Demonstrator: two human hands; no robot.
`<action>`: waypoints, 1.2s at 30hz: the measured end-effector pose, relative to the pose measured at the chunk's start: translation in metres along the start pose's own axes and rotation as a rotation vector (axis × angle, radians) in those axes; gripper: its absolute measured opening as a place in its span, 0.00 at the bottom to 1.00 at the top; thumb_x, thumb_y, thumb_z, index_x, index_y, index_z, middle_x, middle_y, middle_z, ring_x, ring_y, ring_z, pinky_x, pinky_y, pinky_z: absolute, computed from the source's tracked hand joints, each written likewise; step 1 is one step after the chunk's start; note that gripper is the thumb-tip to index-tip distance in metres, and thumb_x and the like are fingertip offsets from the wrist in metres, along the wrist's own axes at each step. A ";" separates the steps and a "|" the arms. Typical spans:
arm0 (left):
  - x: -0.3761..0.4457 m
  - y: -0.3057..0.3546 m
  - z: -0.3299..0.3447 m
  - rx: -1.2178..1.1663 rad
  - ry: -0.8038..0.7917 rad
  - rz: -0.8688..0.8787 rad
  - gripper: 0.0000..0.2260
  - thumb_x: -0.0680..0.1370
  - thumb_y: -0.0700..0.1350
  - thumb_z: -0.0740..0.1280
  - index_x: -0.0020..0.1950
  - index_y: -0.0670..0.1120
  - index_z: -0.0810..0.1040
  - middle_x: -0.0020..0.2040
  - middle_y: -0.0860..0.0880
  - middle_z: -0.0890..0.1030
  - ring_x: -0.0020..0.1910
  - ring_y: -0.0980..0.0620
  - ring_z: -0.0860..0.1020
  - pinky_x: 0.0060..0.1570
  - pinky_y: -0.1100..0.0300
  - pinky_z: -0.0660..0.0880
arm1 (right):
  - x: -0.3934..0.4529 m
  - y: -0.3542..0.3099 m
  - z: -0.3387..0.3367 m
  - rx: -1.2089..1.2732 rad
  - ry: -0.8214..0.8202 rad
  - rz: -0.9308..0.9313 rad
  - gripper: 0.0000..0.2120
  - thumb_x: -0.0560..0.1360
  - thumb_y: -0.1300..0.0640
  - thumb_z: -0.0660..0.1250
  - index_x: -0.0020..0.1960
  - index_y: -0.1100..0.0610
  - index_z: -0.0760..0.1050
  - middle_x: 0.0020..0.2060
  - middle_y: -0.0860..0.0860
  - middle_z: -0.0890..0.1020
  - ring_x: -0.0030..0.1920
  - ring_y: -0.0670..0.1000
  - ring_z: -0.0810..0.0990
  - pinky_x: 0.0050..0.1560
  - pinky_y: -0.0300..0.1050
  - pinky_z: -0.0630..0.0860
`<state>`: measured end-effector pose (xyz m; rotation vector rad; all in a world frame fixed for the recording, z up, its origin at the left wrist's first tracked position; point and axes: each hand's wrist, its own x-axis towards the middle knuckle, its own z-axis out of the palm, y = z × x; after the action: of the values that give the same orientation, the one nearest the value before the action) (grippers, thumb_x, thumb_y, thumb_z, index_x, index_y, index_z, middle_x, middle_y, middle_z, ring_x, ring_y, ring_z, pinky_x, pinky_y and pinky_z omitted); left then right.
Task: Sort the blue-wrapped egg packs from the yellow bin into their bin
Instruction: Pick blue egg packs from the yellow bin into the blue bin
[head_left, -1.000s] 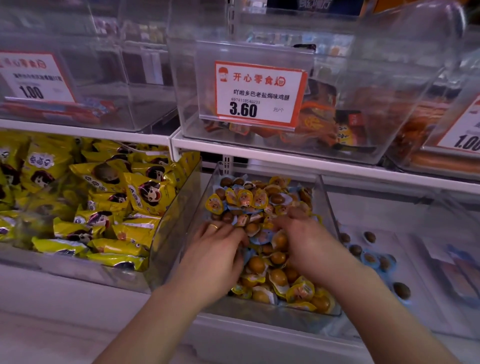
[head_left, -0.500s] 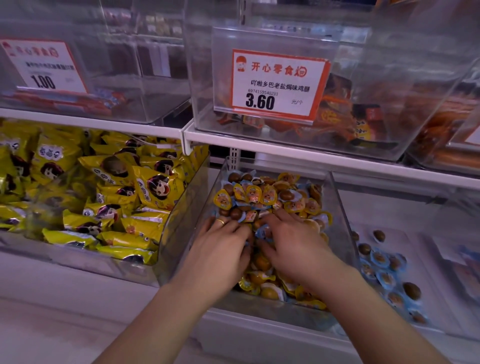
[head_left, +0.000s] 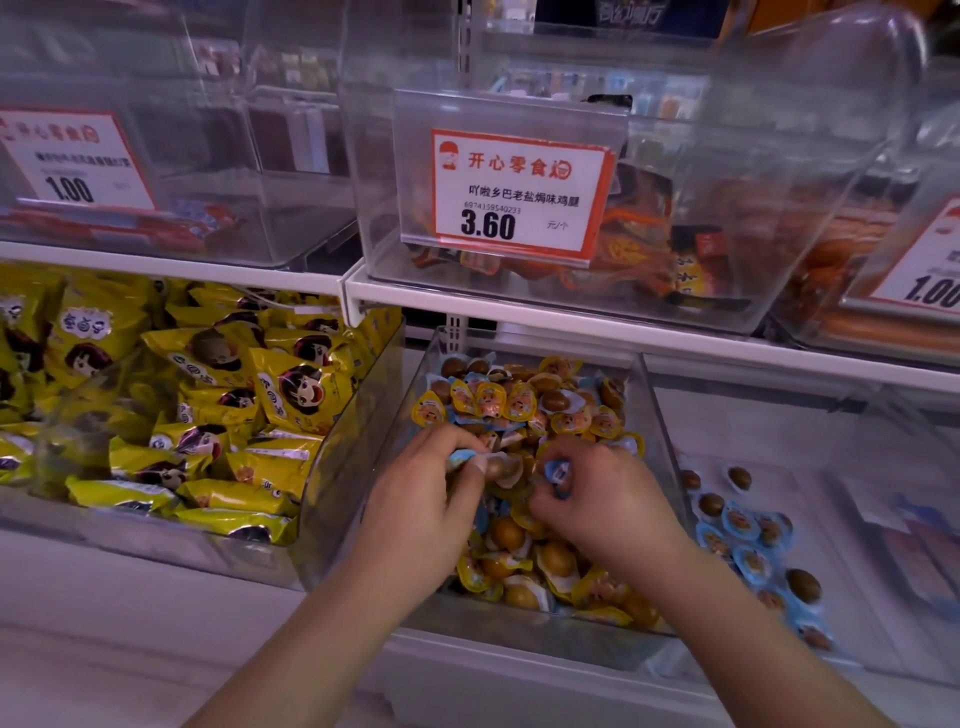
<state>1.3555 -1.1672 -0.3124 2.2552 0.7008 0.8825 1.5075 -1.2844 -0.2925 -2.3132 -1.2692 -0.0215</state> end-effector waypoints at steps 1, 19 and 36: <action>0.000 0.001 0.001 -0.058 0.014 -0.039 0.01 0.80 0.54 0.64 0.51 0.61 0.74 0.45 0.61 0.78 0.42 0.61 0.77 0.37 0.59 0.73 | 0.000 0.000 0.000 0.073 0.015 0.050 0.04 0.67 0.51 0.69 0.41 0.47 0.75 0.32 0.48 0.80 0.36 0.51 0.79 0.32 0.46 0.75; -0.007 0.060 0.049 -0.049 0.086 0.155 0.12 0.81 0.51 0.58 0.63 0.52 0.73 0.61 0.57 0.71 0.64 0.57 0.70 0.63 0.50 0.70 | -0.015 -0.040 -0.009 1.768 -0.128 0.742 0.23 0.78 0.42 0.64 0.61 0.59 0.82 0.56 0.59 0.85 0.57 0.57 0.84 0.63 0.53 0.77; -0.001 0.038 0.048 0.259 -0.348 0.169 0.29 0.78 0.66 0.47 0.72 0.57 0.72 0.73 0.59 0.68 0.74 0.54 0.63 0.75 0.47 0.59 | -0.026 0.152 -0.091 0.644 0.178 0.669 0.09 0.78 0.54 0.69 0.50 0.59 0.83 0.45 0.56 0.84 0.44 0.54 0.80 0.48 0.49 0.74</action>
<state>1.3998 -1.2103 -0.3147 2.6411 0.4914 0.4717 1.6341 -1.4114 -0.2822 -1.9795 -0.2925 0.3461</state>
